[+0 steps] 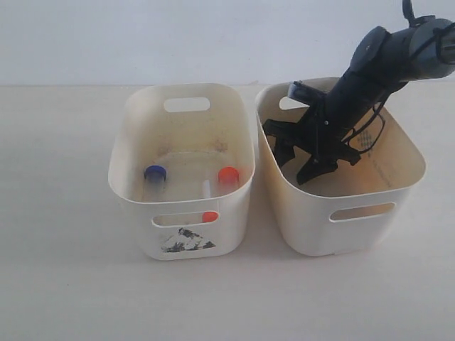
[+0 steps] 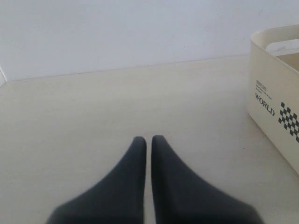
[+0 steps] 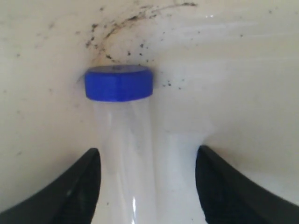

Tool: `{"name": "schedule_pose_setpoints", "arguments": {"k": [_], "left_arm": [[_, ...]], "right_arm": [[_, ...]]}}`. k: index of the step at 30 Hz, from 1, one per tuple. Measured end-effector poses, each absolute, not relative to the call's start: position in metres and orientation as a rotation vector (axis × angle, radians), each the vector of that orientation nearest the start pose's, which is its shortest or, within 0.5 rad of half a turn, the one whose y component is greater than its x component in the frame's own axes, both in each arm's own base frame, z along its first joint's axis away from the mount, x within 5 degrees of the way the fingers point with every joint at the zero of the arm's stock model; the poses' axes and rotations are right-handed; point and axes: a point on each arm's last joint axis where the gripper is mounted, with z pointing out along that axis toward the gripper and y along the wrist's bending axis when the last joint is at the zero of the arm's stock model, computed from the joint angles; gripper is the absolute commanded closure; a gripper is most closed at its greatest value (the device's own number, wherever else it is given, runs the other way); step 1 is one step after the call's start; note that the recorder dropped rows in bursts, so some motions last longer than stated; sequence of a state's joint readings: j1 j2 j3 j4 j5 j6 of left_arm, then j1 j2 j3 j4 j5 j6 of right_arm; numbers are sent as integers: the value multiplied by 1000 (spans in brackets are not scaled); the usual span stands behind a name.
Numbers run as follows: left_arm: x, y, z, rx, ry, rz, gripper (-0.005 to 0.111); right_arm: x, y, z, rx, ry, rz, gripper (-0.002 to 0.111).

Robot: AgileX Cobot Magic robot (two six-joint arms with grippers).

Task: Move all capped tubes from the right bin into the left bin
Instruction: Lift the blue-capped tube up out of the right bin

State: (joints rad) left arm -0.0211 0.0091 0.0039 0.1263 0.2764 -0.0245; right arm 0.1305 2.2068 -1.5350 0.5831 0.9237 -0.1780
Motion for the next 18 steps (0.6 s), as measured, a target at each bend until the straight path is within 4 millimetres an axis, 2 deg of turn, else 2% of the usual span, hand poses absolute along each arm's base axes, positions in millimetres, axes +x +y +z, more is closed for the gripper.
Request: {"name": "schedule_pose_setpoints", "arguments": {"k": [9,18], "left_arm": [[56,2,187,80,1770,85,102],[56,2,187,80,1770,85,102]], "right_arm": [[423,105,126,47,2985,667,50],[424,104,127,188,3005,573,50]]}}
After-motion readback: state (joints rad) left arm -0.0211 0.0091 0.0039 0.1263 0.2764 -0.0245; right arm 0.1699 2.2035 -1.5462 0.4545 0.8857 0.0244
